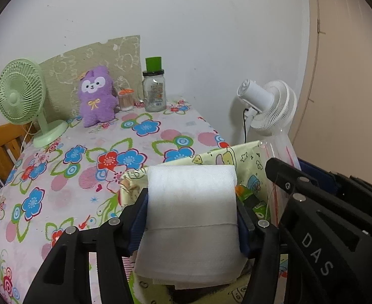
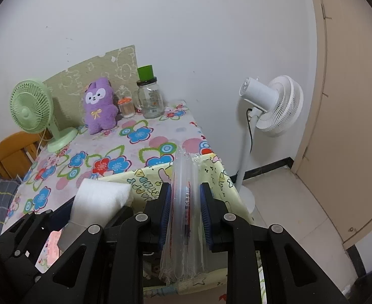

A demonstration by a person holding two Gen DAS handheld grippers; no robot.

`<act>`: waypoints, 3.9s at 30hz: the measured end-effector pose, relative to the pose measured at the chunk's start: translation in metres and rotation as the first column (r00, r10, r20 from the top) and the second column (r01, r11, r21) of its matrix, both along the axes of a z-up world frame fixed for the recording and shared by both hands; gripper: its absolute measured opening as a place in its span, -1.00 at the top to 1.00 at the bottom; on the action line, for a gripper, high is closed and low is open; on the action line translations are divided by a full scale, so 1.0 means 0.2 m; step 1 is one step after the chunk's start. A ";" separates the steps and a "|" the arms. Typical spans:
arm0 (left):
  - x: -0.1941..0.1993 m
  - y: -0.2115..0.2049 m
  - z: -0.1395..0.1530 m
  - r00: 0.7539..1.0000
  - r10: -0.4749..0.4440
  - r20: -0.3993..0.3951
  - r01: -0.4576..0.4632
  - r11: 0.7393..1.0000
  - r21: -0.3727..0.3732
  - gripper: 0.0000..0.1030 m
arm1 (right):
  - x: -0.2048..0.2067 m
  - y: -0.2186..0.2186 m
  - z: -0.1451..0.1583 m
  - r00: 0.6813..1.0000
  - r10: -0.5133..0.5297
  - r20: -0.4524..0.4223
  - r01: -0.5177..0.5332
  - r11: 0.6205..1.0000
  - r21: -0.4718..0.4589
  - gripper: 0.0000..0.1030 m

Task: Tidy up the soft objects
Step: 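Carry the white towel with left while right carries the plastic bag to yellow box, then release the white towel into the yellow box while right releases the plastic bag, then move the right gripper over the pink packet on the table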

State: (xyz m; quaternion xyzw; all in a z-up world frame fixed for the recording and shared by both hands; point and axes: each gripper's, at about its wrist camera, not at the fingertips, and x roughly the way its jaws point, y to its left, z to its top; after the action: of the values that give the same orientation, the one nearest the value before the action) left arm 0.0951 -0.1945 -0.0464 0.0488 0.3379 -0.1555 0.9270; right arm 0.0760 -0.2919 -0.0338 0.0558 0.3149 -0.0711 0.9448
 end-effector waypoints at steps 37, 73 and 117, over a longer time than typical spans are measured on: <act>0.03 0.05 0.00 1.000 0.004 -0.014 -0.003 0.999 0.049 -0.98 | 0.08 0.06 -0.04 0.998 0.055 -0.019 -0.055 0.998 -0.009 -0.61; -0.26 0.46 0.16 0.991 0.067 0.112 -0.067 0.998 -0.004 -1.00 | -0.21 0.47 0.14 0.993 0.081 0.085 -0.075 0.994 -0.078 -0.91; -0.21 1.05 -0.06 0.982 0.180 0.059 -0.183 0.982 0.037 -0.99 | -0.10 1.07 -0.10 0.979 0.202 0.038 -0.198 0.977 -0.077 -0.95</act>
State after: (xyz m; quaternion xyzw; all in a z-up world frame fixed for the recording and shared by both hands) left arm 0.0536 0.0153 -0.0587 0.0415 0.3185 -0.0618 0.9450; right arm 0.0566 -0.0776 -0.0534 -0.0089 0.2942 0.0142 0.9556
